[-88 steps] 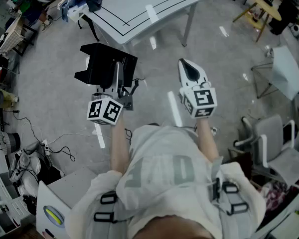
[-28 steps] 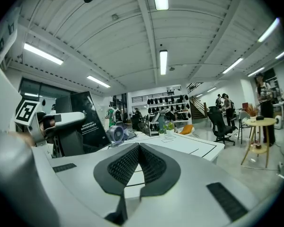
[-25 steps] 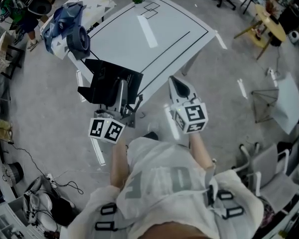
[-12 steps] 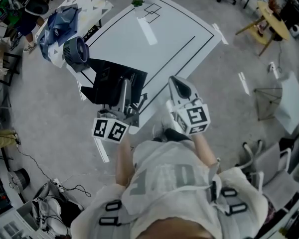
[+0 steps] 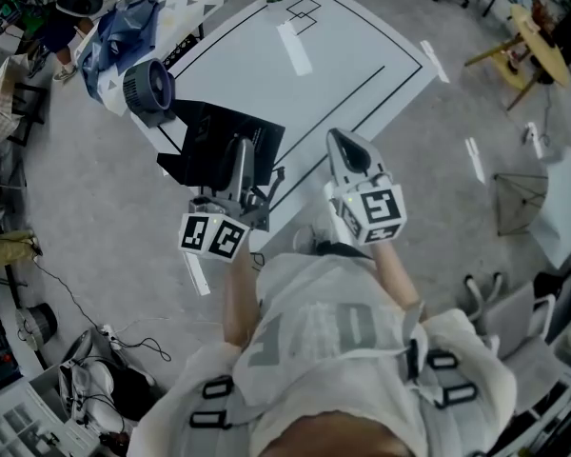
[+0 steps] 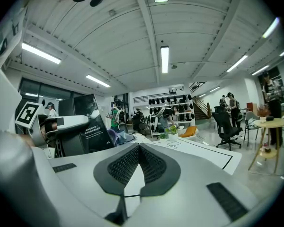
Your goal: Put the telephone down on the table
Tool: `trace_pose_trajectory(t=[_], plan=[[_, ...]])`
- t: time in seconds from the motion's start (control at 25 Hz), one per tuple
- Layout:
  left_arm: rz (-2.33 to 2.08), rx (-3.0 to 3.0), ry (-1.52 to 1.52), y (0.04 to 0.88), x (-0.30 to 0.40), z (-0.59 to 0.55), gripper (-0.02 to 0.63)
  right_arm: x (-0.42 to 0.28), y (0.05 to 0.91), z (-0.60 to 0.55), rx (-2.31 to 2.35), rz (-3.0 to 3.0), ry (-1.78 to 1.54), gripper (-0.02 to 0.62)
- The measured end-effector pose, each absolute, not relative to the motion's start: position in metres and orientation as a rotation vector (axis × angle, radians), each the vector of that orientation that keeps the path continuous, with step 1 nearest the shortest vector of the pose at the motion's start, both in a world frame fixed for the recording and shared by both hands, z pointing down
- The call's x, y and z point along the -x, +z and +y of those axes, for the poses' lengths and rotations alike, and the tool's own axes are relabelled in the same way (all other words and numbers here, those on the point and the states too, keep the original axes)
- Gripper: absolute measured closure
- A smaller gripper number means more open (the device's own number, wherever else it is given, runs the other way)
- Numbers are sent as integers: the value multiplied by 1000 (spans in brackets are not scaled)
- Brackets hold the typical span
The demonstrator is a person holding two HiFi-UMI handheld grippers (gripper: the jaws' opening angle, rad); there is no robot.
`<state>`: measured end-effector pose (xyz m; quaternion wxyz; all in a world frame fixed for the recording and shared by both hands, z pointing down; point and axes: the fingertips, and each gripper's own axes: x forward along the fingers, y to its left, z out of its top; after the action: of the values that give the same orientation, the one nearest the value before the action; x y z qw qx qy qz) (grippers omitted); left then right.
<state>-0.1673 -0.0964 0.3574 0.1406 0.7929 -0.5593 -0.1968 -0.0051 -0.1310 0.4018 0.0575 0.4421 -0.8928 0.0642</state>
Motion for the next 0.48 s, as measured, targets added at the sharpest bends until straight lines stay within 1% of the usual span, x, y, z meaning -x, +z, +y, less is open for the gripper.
trace_pose_trajectory(t=[0.48], plan=[[-1576, -2302, -535, 367, 156, -107, 459, -3, 419, -136, -1348, -2677, 268, 588]])
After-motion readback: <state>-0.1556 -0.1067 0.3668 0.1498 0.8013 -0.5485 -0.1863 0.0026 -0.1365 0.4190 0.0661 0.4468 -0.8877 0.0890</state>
